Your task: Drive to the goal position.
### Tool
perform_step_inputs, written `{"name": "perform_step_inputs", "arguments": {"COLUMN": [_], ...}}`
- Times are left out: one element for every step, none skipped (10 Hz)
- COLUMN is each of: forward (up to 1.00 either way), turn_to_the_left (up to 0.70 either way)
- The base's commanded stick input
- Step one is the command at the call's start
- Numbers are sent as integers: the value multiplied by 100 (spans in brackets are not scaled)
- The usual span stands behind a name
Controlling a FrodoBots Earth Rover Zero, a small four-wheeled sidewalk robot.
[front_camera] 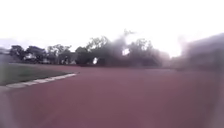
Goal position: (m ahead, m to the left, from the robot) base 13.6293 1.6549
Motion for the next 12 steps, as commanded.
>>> {"name": "perform_step_inputs", "arguments": {"forward": [70, 70, 70, 70, 70, 70, 70, 70, 70, 70, 70, 70], "turn_to_the_left": [0, 0, 0, 0, 0, 0, -16, -28, -28, -26, 0, 0]}}
